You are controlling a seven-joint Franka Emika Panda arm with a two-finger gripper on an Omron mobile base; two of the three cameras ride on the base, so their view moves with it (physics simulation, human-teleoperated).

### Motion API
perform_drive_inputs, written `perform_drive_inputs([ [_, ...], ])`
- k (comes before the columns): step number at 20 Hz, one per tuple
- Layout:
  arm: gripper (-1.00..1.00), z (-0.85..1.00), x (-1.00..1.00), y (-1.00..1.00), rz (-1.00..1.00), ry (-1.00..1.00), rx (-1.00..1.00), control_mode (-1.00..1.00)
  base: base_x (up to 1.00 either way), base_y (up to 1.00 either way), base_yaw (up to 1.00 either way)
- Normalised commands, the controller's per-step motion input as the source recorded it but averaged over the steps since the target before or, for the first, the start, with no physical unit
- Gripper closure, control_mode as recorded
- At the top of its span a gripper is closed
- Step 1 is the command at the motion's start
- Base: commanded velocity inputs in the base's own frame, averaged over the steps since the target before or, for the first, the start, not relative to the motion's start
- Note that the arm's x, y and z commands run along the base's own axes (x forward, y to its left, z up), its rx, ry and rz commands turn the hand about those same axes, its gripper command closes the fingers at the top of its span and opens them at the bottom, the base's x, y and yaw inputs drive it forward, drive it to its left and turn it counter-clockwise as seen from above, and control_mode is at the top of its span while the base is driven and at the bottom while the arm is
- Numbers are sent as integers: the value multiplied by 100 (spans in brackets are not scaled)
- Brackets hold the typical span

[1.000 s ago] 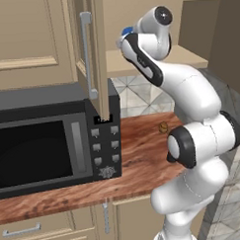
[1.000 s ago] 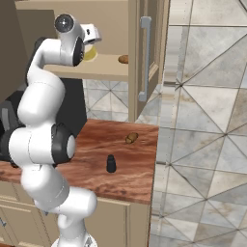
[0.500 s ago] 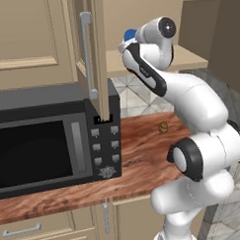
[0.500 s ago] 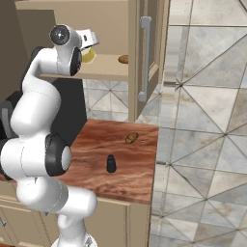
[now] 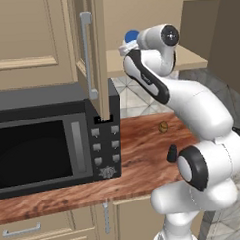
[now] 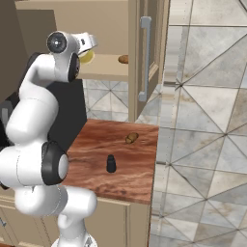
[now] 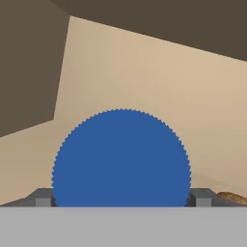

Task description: Pick the shaker and mayonnaise from the counter and place them in the cabinet.

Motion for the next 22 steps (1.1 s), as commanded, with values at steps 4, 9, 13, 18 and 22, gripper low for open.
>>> perform_drive_inputs([
  [4,100,26,-25,-6,0,-3,0,-100,0,0,0],
  [9,100,18,-18,-7,0,-1,0,-100,0,0,0],
  [13,100,0,-3,-7,0,0,0,-100,0,0,0],
  [18,100,0,0,-8,0,0,0,-100,0,0,0],
  [22,100,-6,0,-2,0,1,4,-100,0,0,0],
])
